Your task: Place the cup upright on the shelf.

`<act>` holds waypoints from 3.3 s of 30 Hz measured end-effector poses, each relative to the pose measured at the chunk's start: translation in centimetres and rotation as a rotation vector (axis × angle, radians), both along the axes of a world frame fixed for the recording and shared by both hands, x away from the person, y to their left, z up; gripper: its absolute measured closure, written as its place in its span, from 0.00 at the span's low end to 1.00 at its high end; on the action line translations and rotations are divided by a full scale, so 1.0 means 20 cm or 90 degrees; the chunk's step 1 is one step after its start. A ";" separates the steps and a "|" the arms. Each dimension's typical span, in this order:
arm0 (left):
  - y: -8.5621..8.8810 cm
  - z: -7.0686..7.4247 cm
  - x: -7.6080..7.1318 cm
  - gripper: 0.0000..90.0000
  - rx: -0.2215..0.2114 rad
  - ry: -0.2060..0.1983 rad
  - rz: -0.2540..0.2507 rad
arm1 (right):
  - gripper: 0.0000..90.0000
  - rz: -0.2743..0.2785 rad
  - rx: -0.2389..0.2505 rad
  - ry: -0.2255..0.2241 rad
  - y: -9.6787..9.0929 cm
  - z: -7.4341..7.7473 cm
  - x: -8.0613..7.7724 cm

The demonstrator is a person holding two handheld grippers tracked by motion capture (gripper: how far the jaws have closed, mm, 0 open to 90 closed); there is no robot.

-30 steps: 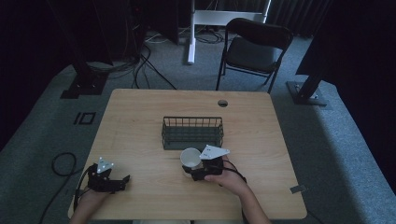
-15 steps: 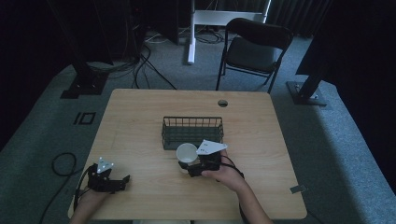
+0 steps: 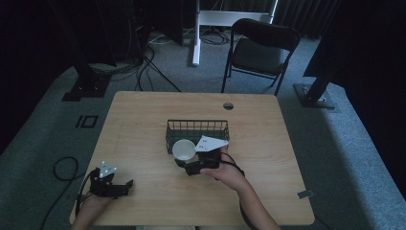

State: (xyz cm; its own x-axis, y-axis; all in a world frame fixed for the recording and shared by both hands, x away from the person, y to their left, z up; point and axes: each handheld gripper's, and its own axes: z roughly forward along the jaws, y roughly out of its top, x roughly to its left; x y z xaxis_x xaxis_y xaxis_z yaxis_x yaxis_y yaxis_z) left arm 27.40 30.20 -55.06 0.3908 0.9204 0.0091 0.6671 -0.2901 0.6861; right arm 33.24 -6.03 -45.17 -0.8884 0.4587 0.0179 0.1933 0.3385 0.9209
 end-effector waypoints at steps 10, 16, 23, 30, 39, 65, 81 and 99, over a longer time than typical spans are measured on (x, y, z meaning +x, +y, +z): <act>0.00 0.00 0.00 0.00 0.000 0.000 0.000 | 0.22 -0.025 0.038 -0.025 0.03 0.16 0.04; 0.00 0.00 0.00 0.00 0.000 0.000 0.000 | 0.22 -0.077 0.050 -0.039 0.04 0.21 0.08; 0.00 0.00 0.00 0.00 -0.001 0.000 0.000 | 0.22 -0.165 0.052 -0.050 0.02 0.26 0.17; 0.00 0.00 0.00 0.00 0.000 0.000 0.000 | 0.22 -0.248 0.027 -0.046 0.03 0.23 0.26; 0.00 0.00 0.00 0.00 0.000 0.000 0.001 | 0.22 -0.356 -0.001 -0.009 0.06 0.14 0.36; 0.00 0.00 0.00 0.00 0.000 0.000 0.000 | 0.22 -0.451 -0.017 0.036 0.05 -0.07 0.39; 0.00 0.00 0.00 0.00 0.000 0.000 0.000 | 0.14 -0.418 -0.011 0.055 0.03 -0.10 0.38; 0.00 0.00 0.00 0.00 0.000 0.000 0.000 | 0.14 -0.376 -0.004 0.039 -0.07 -0.06 0.30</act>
State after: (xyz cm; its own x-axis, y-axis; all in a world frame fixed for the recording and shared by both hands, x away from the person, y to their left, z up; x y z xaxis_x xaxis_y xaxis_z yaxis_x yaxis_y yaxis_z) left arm 27.39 30.19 -55.06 0.3905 0.9206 0.0089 0.6674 -0.2897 0.6860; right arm 39.15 -7.51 -46.41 -0.4797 0.8756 0.0566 0.4028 0.1624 0.9008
